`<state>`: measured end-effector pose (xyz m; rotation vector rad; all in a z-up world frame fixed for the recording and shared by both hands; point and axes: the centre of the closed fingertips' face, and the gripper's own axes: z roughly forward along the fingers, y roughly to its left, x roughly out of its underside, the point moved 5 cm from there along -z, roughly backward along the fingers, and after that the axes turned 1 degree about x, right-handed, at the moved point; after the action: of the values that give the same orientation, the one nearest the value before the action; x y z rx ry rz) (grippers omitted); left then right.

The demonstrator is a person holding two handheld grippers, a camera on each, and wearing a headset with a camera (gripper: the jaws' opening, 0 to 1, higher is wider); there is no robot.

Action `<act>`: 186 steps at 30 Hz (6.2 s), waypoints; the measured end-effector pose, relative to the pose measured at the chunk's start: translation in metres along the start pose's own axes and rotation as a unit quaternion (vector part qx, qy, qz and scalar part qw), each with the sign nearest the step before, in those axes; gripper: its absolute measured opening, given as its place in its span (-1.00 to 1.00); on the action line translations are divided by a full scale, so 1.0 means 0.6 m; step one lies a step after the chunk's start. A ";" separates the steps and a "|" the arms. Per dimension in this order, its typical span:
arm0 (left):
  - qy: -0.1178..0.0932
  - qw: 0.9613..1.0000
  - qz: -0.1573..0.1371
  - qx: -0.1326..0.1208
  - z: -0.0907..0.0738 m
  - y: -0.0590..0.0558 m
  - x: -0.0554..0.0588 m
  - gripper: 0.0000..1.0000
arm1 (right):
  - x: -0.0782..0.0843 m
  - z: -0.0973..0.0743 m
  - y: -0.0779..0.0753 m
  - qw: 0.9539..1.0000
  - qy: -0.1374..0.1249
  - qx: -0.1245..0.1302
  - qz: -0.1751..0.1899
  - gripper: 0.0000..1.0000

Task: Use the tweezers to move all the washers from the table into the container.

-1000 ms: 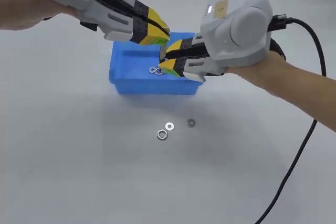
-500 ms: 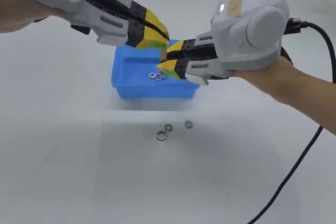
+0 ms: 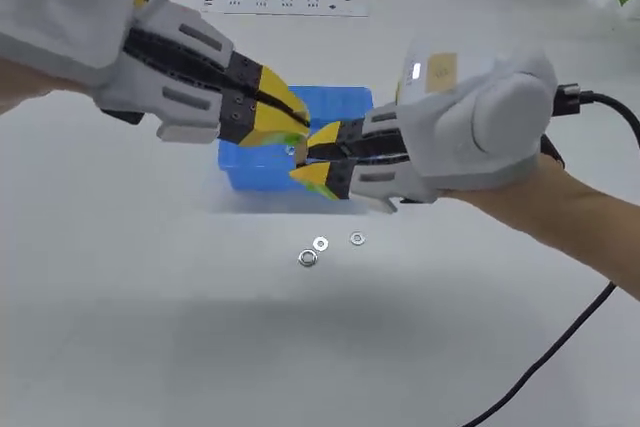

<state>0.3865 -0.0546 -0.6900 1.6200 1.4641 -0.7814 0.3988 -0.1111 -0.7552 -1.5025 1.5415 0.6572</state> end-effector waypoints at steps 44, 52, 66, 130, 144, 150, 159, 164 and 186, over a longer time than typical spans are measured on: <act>-0.019 0.995 -0.100 0.010 0.057 -0.060 0.083 -0.89 | 0.091 0.029 0.077 0.996 0.049 -0.029 0.061 -0.76; -0.020 0.994 -0.106 0.017 0.062 -0.061 0.086 -0.89 | 0.097 0.031 0.080 0.996 0.052 -0.033 0.072 -0.75; -0.021 0.993 -0.112 0.019 0.065 -0.059 0.088 -0.89 | 0.102 0.033 0.080 0.995 0.057 -0.037 0.073 -0.75; 0.000 0.999 -0.038 -0.033 0.030 0.133 0.072 -0.89 | 0.052 0.067 -0.120 0.998 0.052 0.018 0.012 -0.78; 0.000 0.996 -0.079 -0.030 0.051 0.153 0.120 -0.89 | 0.100 0.099 -0.133 0.997 0.074 0.005 0.031 -0.78; 0.000 0.996 -0.081 -0.030 0.053 0.151 0.120 -0.89 | 0.099 0.096 -0.131 0.997 0.075 0.007 0.031 -0.78; -0.006 0.997 -0.068 -0.036 0.038 0.144 0.092 -0.89 | 0.072 0.079 -0.126 0.998 0.061 0.020 0.023 -0.74; -0.009 0.998 -0.057 -0.034 0.026 0.131 0.069 -0.89 | 0.054 0.062 -0.115 0.998 0.050 0.025 0.020 -0.74; -0.030 0.999 -0.015 -0.018 0.017 0.012 -0.023 -0.89 | 0.005 -0.029 -0.010 0.999 0.020 0.033 -0.004 -0.73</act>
<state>0.3925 -0.0706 -0.6820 1.5375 1.4545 -0.8098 0.4011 -0.1280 -0.7479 -1.4791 1.5727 0.5692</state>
